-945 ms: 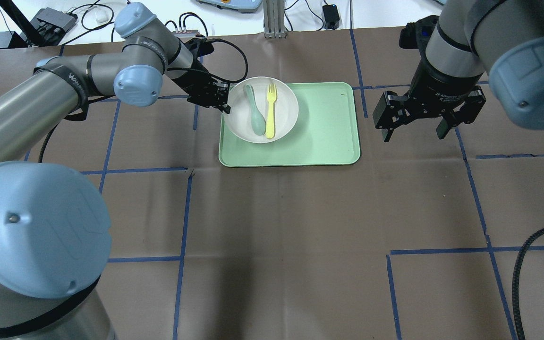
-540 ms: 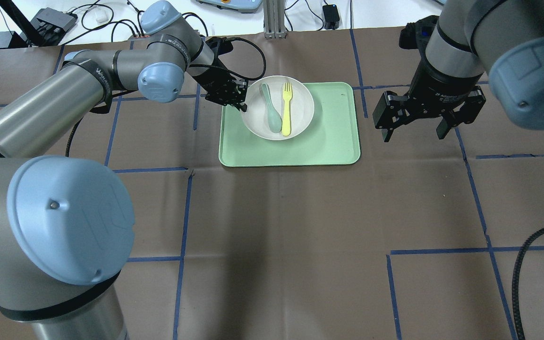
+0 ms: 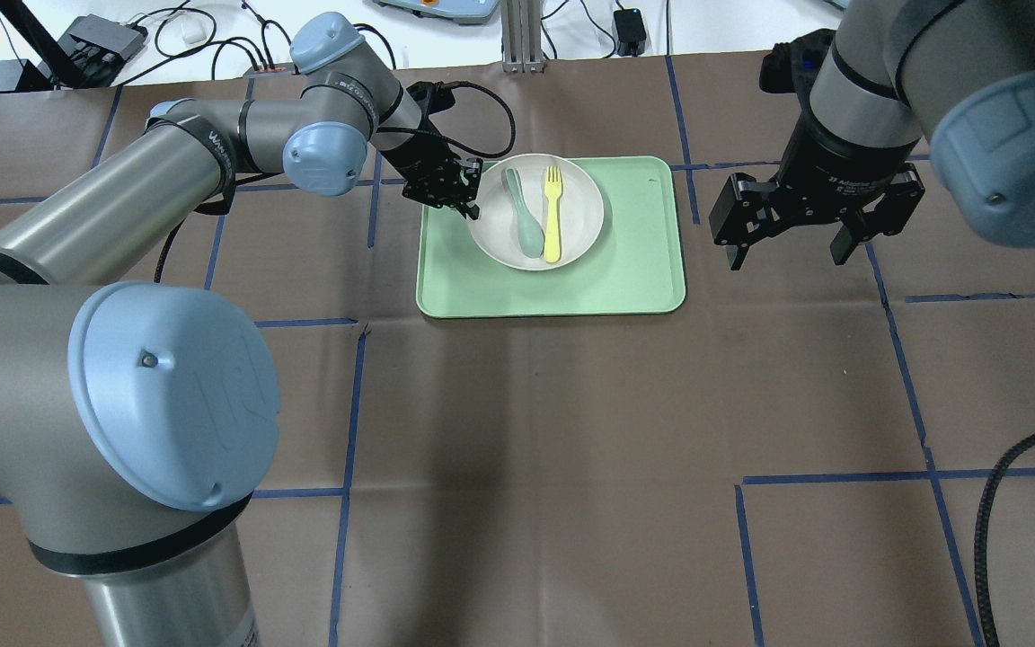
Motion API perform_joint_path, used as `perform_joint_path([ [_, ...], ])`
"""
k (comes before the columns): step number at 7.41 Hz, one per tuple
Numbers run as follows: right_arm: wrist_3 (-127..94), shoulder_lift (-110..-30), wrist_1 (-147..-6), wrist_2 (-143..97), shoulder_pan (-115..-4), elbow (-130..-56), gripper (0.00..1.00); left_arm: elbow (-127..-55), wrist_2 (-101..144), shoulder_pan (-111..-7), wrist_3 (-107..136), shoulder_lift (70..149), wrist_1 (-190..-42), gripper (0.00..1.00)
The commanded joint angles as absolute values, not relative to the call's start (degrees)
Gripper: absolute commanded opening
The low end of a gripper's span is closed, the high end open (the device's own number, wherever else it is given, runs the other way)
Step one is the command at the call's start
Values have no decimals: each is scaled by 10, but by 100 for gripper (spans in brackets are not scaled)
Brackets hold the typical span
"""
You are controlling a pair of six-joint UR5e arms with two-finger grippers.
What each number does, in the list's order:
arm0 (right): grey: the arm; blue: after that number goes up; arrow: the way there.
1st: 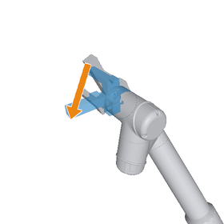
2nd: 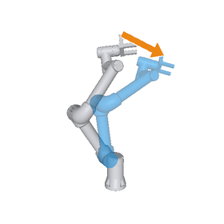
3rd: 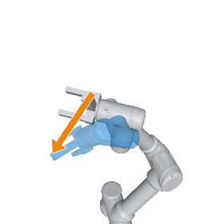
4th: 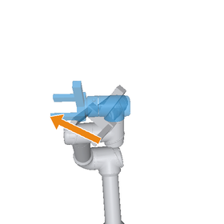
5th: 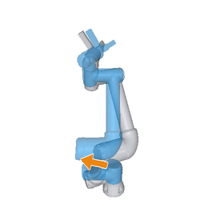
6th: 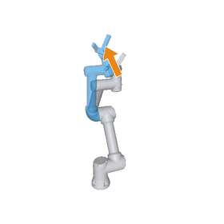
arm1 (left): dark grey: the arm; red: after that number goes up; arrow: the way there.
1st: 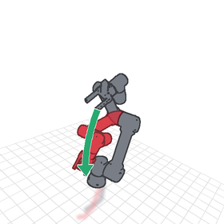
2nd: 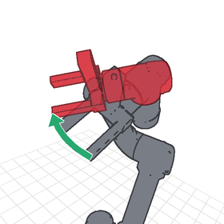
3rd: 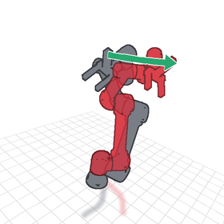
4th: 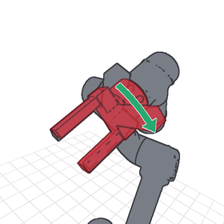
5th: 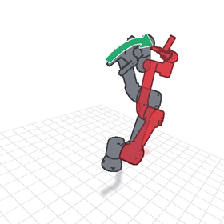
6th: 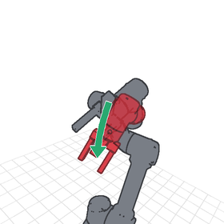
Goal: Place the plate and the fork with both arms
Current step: 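Carry the plate with the left gripper onto the green tray, then open the left gripper and release the plate on the tray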
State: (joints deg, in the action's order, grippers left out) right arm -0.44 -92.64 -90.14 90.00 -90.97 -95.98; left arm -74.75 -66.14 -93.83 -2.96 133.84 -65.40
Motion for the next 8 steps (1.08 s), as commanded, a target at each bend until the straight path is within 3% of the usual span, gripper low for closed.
perform_joint_path([
  [1, -4, -925, -902, 900, -910, -960, 100, -747, -662, -940, -29, 1339, -661, 26],
  [2, -4, -926, -902, 900, -910, -960, 100, -749, -662, -940, -29, 1337, -661, 72],
  [3, -4, -926, -902, 900, -910, -960, 100, -751, -660, -940, -28, 1326, -666, 97],
  [5, -4, -926, -902, 900, -910, -960, 100, -758, -671, -940, -30, 1263, -741, 100],
  [8, -4, -925, -902, 900, -910, -960, 100, -823, -788, -932, -40, 1079, -870, 100],
])
